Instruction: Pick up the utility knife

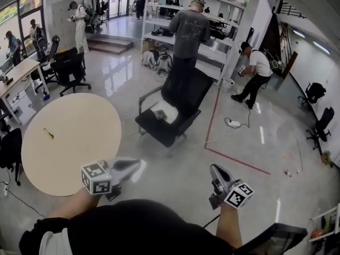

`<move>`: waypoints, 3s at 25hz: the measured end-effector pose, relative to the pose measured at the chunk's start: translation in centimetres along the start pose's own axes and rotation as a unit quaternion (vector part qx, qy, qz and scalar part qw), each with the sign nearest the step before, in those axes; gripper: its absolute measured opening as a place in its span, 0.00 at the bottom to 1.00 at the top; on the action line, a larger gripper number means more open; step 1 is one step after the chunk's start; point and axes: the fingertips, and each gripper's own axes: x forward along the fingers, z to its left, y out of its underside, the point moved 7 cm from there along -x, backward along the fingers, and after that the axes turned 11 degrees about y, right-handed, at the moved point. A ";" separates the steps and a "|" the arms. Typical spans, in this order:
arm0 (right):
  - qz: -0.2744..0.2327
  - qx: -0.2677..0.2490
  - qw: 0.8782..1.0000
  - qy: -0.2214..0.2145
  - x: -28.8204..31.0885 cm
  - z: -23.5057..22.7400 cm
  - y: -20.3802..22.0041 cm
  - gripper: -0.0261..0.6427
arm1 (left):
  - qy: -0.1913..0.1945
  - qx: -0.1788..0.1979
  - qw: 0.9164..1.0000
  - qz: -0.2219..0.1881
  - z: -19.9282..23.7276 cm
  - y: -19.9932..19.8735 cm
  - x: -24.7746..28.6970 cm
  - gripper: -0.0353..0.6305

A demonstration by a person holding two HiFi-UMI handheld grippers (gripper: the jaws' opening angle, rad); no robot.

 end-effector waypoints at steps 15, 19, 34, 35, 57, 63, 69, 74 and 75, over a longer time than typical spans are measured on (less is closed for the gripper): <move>0.103 -0.106 0.984 -0.103 31.2 10.6 -1.4 0.06 | -0.105 -0.016 0.990 -0.090 17.8 -2.5 -16.2 0.05; 0.136 -0.136 0.973 -0.131 42.7 14.4 0.1 0.06 | -0.168 -0.019 0.980 -0.107 24.5 -2.8 -23.4 0.05; 0.263 -0.205 0.893 -0.303 78.9 37.1 17.2 0.10 | -0.468 -0.060 0.869 -0.151 34.1 3.4 -55.2 0.05; 0.273 -0.212 0.884 -0.315 80.4 38.8 19.1 0.11 | -0.480 -0.064 0.861 -0.152 34.2 4.2 -56.7 0.05; 0.478 -0.327 0.723 -0.377 90.8 58.9 56.0 0.34 | -0.573 -0.121 0.800 -0.132 38.3 16.4 -68.5 0.05; 0.493 -0.364 0.709 -0.348 91.6 58.8 60.6 0.40 | -0.572 -0.120 0.803 -0.114 39.9 17.6 -69.1 0.05; 0.486 -0.369 0.720 -0.331 91.9 58.9 61.6 0.43 | -0.572 -0.149 0.798 -0.114 40.8 18.2 -69.5 0.05; 0.471 -0.416 0.696 -0.348 90.0 60.3 62.6 0.37 | -0.569 -0.159 0.799 -0.111 41.1 19.4 -69.3 0.05; 0.469 -0.430 0.684 -0.357 89.7 60.7 62.8 0.35 | -0.568 -0.159 0.800 -0.111 41.3 19.3 -69.1 0.05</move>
